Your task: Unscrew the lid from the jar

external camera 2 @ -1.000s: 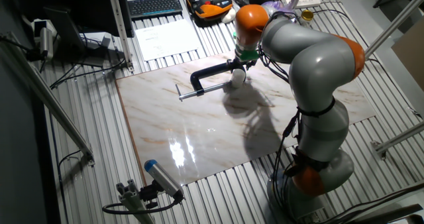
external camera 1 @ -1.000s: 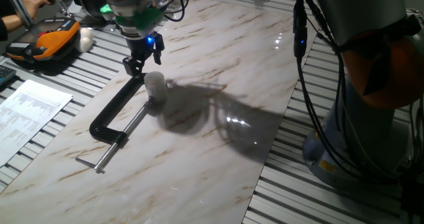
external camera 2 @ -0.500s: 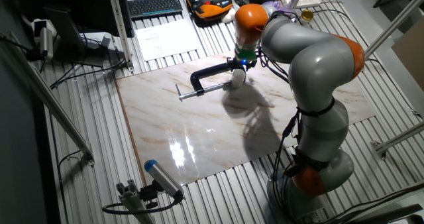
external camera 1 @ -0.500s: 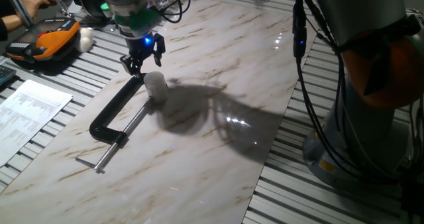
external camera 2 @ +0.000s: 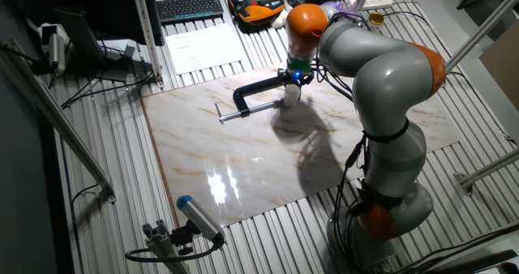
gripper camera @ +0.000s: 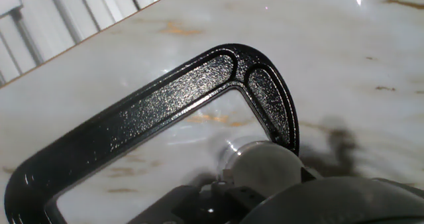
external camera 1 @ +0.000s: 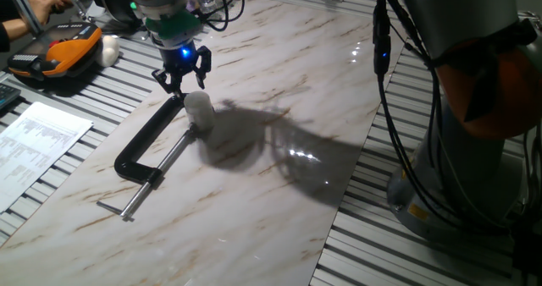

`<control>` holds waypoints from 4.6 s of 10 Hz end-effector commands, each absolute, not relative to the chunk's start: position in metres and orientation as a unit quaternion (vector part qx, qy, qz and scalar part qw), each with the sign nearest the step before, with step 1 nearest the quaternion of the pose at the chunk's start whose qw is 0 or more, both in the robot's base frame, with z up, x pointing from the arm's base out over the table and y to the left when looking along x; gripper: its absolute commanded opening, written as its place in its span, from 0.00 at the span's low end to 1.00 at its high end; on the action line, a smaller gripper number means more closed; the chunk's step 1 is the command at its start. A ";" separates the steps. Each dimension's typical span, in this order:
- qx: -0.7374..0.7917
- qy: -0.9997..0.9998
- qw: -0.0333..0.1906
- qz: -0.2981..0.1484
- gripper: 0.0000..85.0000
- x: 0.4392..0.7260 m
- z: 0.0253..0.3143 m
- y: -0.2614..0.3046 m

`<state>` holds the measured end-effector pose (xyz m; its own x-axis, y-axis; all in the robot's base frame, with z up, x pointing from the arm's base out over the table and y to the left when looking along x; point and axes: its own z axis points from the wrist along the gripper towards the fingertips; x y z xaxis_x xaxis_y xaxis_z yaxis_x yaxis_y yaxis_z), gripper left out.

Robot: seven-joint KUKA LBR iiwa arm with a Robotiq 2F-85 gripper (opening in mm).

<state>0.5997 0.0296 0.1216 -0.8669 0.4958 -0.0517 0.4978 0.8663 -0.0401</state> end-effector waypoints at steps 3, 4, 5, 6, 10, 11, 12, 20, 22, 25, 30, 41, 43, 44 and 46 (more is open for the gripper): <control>0.843 0.538 -0.005 -0.020 0.60 0.599 0.122 0.029; 0.838 0.546 -0.003 -0.007 0.60 0.599 0.122 0.029; 0.838 0.545 -0.002 0.004 0.80 0.599 0.121 0.029; 0.838 0.546 0.000 0.013 0.80 0.599 0.121 0.029; 0.864 0.502 -0.009 0.034 0.80 0.599 0.120 0.027; 0.866 0.498 -0.011 0.037 0.80 0.598 0.120 0.027; 0.864 0.502 -0.015 0.033 0.80 0.598 0.120 0.027; 0.814 0.581 0.001 -0.018 0.80 0.599 0.121 0.026; 0.813 0.581 0.002 -0.018 0.80 0.599 0.120 0.026; 0.808 0.590 0.004 -0.016 1.00 0.598 0.120 0.026; 0.792 0.610 0.007 -0.019 1.00 0.599 0.120 0.027; 0.787 0.617 0.009 0.003 1.00 0.597 0.116 0.026; 0.787 0.617 0.009 0.007 1.00 0.596 0.112 0.025; 0.786 0.618 0.009 0.012 1.00 0.595 0.108 0.025; 0.785 0.620 0.009 0.015 1.00 0.595 0.104 0.024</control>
<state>0.5947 0.0243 0.1041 0.2321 0.9726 0.0127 0.9721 -0.2324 0.0323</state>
